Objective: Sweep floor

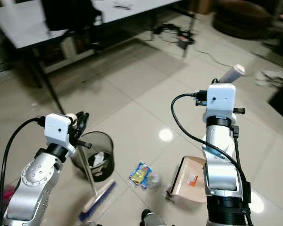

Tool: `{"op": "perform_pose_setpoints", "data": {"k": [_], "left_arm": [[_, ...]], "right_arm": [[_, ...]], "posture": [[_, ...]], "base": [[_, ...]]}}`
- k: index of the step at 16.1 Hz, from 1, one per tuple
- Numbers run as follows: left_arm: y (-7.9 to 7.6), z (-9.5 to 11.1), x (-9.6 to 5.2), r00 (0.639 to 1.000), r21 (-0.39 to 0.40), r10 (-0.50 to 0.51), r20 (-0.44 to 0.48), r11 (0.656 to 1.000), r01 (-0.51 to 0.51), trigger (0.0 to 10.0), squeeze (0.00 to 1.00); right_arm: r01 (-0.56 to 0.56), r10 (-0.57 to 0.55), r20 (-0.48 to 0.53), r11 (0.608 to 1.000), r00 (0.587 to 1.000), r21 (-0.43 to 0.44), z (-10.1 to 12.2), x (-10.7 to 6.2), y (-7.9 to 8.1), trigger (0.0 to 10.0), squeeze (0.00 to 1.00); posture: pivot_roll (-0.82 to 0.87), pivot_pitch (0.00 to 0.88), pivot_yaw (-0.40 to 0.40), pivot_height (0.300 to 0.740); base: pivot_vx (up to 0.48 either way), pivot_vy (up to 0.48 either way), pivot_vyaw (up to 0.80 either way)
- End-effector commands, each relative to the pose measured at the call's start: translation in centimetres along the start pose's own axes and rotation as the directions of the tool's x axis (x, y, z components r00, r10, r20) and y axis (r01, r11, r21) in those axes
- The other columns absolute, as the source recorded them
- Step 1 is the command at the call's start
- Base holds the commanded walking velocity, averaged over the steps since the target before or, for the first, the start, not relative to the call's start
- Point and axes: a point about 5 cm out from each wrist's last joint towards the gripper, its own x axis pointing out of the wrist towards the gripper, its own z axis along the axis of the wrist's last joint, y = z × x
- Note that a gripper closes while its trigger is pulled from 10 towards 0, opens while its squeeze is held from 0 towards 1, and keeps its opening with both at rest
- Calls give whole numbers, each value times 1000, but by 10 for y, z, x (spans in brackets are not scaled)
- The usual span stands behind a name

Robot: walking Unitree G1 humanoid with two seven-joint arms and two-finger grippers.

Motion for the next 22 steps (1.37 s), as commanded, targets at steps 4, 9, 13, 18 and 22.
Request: {"op": "perform_pose_setpoints", "data": {"k": [4, 9, 13, 18, 22], "left_arm": [[-2, 4, 2, 1000, -48, -20, -8, 999, 20, 10000, 0], [-1, 7, 5, 1000, -63, -21, -4, 998, 21, 10000, 0], [6, 26, 17, 992, -18, 62, 108, 998, -61, 10000, 0], [2, 41, 26, 981, -32, 81, 176, 997, -76, 10000, 0], [2, 38, 28, 981, -21, 96, 170, 995, -93, 10000, 0]], "right_arm": [[22, -21, -50, 999, 999, 23, -3, -6, -1, 10000, 0], [24, -17, -103, 997, 995, 71, -9, -12, 2, 10000, 0], [32, -23, -108, 997, 994, 76, -7, -13, 3, 10000, 0], [42, -27, -135, 993, 990, 109, -10, -14, 3, 10000, 0], [23, -9, -124, 993, 992, 117, -9, -12, 9, 10000, 0]], "posture": [[-13, 51, 32, 740], [-18, 56, 38, 740], [-28, 65, 40, 740], [-30, 77, 46, 740], [-30, 81, 48, 740]], "base": [[0, 0, -800], [0, 0, -800], [0, 0, -800], [60, 0, -800], [337, 0, -200]]}}
